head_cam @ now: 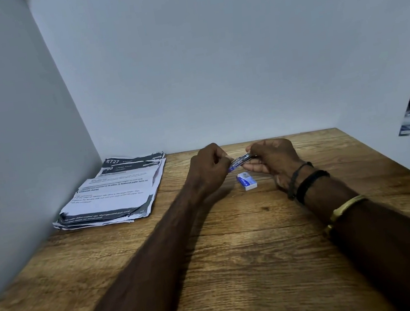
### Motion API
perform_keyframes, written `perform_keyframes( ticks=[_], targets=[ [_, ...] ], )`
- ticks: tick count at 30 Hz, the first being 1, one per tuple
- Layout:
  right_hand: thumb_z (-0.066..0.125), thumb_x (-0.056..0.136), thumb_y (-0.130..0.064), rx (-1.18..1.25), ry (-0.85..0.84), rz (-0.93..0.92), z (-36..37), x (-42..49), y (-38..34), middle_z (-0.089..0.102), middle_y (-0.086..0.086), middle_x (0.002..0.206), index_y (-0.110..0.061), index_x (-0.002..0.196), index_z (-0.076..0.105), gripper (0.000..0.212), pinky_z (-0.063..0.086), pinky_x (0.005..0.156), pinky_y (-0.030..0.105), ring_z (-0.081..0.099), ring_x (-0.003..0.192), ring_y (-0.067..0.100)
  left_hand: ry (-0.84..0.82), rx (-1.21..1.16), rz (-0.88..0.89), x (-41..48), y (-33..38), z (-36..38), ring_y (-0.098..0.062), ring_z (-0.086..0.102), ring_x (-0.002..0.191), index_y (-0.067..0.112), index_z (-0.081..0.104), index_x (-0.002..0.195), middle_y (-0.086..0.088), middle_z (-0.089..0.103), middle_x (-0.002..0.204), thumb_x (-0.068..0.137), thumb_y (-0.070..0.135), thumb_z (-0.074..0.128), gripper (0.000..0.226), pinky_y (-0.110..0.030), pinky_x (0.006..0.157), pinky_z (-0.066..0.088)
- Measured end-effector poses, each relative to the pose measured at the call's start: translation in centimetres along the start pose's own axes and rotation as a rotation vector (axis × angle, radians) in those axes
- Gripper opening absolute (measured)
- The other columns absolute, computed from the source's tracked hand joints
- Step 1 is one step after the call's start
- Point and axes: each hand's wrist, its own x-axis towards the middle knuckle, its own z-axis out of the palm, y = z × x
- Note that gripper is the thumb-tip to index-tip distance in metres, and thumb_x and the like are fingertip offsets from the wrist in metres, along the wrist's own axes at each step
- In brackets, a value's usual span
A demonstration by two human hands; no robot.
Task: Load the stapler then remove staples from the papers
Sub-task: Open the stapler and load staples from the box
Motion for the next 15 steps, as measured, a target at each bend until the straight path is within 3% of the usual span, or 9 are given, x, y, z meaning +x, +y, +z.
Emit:
perform_keyframes(
  ticks=[4, 7, 10, 13, 15],
  targets=[
    [0.071, 0.087, 0.002, 0.016, -0.01, 0.012, -0.1, 0.1, 0.1, 0.075, 0.024, 0.088, 0.008, 0.094, 0.071, 0.01, 0.062, 0.058, 0.03, 0.078, 0.071, 0.031, 0.009, 0.03, 0.061, -0.1, -0.3, -0.3, -0.024, 0.071, 0.085, 0.013, 0.063, 0.079, -0.006, 0.074, 0.083, 0.091, 0.021, 0.063, 0.014, -0.049, 0.078, 0.058],
    [0.07, 0.089, 0.002, 0.045, -0.044, 0.024, -0.3, 0.0, 0.2, 0.076, 0.016, 0.077, 0.003, 0.086, 0.072, 0.003, 0.062, 0.059, 0.03, 0.078, 0.069, 0.028, -0.069, 0.119, 0.105, -0.3, -0.9, -0.6, -0.014, 0.07, 0.086, 0.021, 0.067, 0.084, 0.003, 0.073, 0.09, 0.081, 0.025, 0.08, 0.014, -0.038, 0.079, 0.06],
    [0.068, 0.092, 0.001, -0.011, -0.091, 0.018, -0.4, -0.1, 0.3, 0.077, 0.014, 0.082, -0.001, 0.087, 0.073, 0.007, 0.064, 0.062, 0.031, 0.078, 0.071, 0.025, -0.074, 0.13, 0.074, -0.2, -1.4, -0.8, -0.017, 0.071, 0.08, 0.023, 0.069, 0.083, 0.0, 0.074, 0.089, 0.075, 0.015, 0.086, 0.021, -0.041, 0.078, 0.06],
    [0.066, 0.095, -0.007, -0.231, -0.066, -0.136, -0.5, -0.4, 0.5, 0.078, 0.01, 0.095, -0.01, 0.095, 0.076, 0.01, 0.065, 0.07, 0.037, 0.079, 0.078, 0.026, -0.021, 0.147, 0.074, 0.0, -1.5, -1.0, -0.016, 0.071, 0.079, 0.022, 0.071, 0.081, 0.001, 0.075, 0.085, 0.074, 0.018, 0.088, 0.019, -0.039, 0.078, 0.06],
    [0.066, 0.094, -0.009, -0.442, 0.014, -0.329, -0.6, -0.7, 0.5, 0.078, 0.004, 0.09, -0.015, 0.095, 0.078, 0.014, 0.065, 0.071, 0.036, 0.079, 0.074, 0.018, -0.006, 0.168, 0.069, 0.1, -1.6, -1.1, -0.012, 0.068, 0.076, 0.022, 0.071, 0.081, 0.003, 0.074, 0.082, 0.074, 0.022, 0.088, 0.019, -0.036, 0.076, 0.059]
  ],
)
